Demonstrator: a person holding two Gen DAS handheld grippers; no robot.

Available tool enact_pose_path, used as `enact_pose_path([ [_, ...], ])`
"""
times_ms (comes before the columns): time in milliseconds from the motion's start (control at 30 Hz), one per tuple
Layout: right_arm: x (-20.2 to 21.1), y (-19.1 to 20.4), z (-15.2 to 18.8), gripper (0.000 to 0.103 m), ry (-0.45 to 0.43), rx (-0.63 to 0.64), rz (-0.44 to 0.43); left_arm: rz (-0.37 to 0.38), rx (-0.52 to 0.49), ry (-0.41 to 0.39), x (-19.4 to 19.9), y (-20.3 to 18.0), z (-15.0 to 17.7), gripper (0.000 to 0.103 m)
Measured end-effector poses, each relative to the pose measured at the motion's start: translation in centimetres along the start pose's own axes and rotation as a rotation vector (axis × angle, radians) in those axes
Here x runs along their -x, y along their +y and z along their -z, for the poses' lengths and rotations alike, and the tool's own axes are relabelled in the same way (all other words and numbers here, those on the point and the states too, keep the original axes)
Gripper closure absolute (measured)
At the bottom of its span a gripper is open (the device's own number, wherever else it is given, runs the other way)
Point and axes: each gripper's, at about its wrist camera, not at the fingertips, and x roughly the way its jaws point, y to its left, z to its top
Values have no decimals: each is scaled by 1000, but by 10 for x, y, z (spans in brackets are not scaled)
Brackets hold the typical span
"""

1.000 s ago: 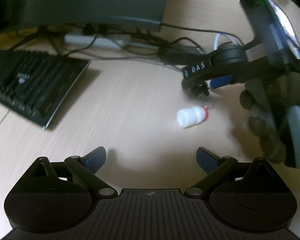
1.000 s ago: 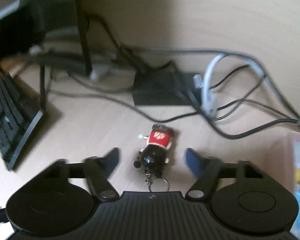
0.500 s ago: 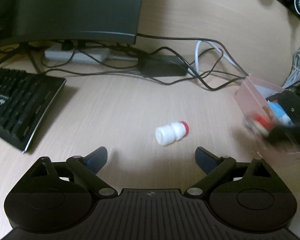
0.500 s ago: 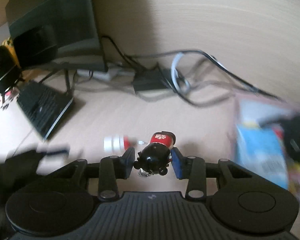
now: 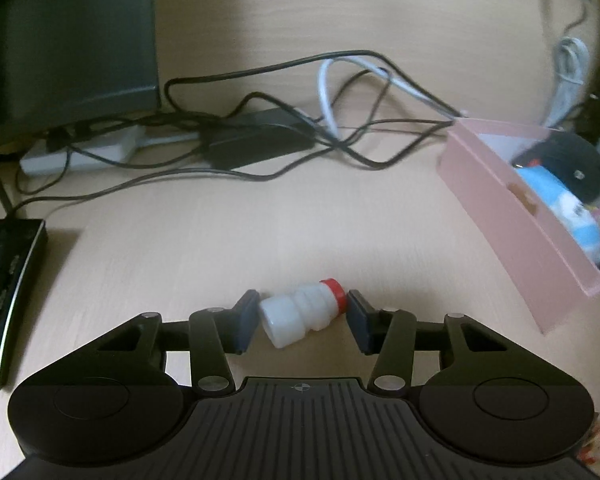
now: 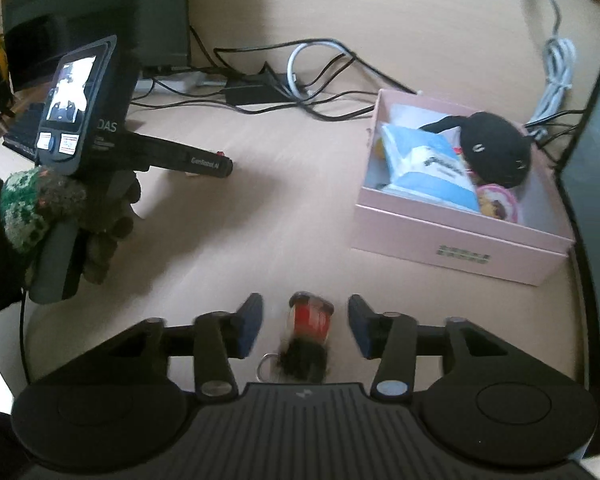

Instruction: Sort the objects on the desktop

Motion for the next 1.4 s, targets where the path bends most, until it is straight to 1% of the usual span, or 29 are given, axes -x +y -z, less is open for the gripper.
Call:
enact_pose_path([
  [33, 3, -1, 2, 41, 5, 3, 5, 3, -2, -2, 5, -3, 2, 51],
  [67, 6, -3, 6, 39, 7, 8, 8, 8, 1, -2, 11, -5, 6, 51],
  [133, 9, -8, 13, 30, 13, 18, 11, 22, 14, 0, 25, -6, 13, 51],
  [200, 7, -11, 21, 22, 18, 36, 24, 51, 18, 7, 41, -9, 25, 51],
  [233, 6, -13, 26, 20, 22, 52, 34, 84, 7, 16, 51, -11, 32, 51],
  [300, 1, -16, 32, 19, 39, 69, 38, 117, 3, 22, 73, -13, 48, 51],
  [367, -2, -19, 37, 18, 49, 73, 12, 158, -5, 26, 93, -18, 63, 51],
  [433, -5, -20, 40, 16, 42, 89, -18, 178, -32, 31, 106, -30, 76, 50],
  [533, -8, -16, 39, 15, 21, 109, -56, 140, -71, 55, 111, -41, 88, 46],
  [600, -9, -12, 38, 15, 4, 121, -87, 102, -65, 76, 114, -42, 92, 42],
  [667, -10, -8, 40, 13, -10, 144, -98, 61, -55, 88, 117, -39, 95, 33],
  [733, -12, -6, 42, 10, -14, 157, -108, 17, -45, 101, 120, -34, 97, 31],
  [833, -15, -4, 44, 10, -12, 166, -135, -44, -38, 118, 124, -27, 98, 24],
  [867, -16, -4, 45, 10, -11, 170, -135, -66, -34, 126, 125, -25, 99, 23],
  [967, -19, -3, 48, 10, -5, 180, -111, -110, -21, 142, 130, -19, 102, 21],
  [1033, -18, -7, 52, 10, -15, 192, -65, -130, -20, 147, 130, -17, 102, 20],
  [1067, -16, -11, 54, 10, -28, 193, -23, -132, -14, 148, 132, -15, 102, 20],
  [1167, -11, -26, 56, 10, -47, 142, 101, -95, 3, 144, 133, -13, 102, 20],
  [1200, -9, -33, 56, 10, -45, 113, 122, -75, 6, 144, 133, -13, 102, 20],
  [1300, -1, -54, 58, 10, -32, 16, 145, -31, -8, 133, 131, -18, 101, 20],
  [1400, 8, -61, 66, 9, -29, -15, 172, -5, -36, 115, 127, -24, 98, 22],
])
